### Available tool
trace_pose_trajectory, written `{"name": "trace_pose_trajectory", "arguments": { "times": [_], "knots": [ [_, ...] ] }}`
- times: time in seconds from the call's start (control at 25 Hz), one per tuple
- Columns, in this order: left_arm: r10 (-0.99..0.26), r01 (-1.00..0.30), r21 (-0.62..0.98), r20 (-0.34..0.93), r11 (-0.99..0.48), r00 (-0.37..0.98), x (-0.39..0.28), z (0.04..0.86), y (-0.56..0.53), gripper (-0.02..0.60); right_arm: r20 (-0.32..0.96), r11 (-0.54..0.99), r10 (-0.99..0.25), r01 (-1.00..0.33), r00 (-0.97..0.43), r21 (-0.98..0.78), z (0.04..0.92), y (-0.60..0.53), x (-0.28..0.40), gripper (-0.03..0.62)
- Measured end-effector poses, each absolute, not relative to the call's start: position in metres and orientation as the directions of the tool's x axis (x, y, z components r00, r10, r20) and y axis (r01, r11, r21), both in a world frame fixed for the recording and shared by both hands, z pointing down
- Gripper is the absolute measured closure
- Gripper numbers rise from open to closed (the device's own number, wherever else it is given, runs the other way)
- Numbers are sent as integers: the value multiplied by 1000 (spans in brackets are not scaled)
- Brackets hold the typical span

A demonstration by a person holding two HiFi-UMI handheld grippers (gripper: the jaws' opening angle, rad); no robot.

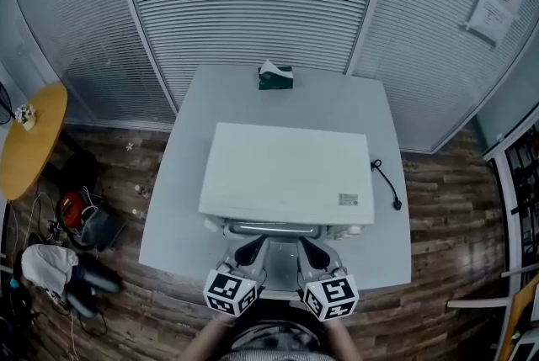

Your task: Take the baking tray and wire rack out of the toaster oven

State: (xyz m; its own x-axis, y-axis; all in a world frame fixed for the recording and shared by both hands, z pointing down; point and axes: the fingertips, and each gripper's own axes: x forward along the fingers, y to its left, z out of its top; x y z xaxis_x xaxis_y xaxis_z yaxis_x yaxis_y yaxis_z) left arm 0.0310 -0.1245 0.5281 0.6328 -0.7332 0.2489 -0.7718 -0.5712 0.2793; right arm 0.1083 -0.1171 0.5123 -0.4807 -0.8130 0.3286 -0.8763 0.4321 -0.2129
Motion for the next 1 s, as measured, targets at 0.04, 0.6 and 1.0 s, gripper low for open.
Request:
{"name": "trace_pose_trajectory", "arguments": {
  "times": [0.04, 0.6, 1.0],
  "knots": [
    [-729, -773, 278, 262, -571, 633, 30, 535, -125, 578, 342, 425, -811, -880, -475, -213, 517, -117, 109, 592],
    [-655, -771, 387, 409, -506, 635, 8, 621, -137, 577, 557, 347, -692, -888, -459, -301, 604, -116, 103, 566],
    [-545, -678, 674, 465, -294, 698, -3, 675, -124, 453, 617, 36, -569, -766, -543, -641, 661, -111, 101, 436]
  ]
}}
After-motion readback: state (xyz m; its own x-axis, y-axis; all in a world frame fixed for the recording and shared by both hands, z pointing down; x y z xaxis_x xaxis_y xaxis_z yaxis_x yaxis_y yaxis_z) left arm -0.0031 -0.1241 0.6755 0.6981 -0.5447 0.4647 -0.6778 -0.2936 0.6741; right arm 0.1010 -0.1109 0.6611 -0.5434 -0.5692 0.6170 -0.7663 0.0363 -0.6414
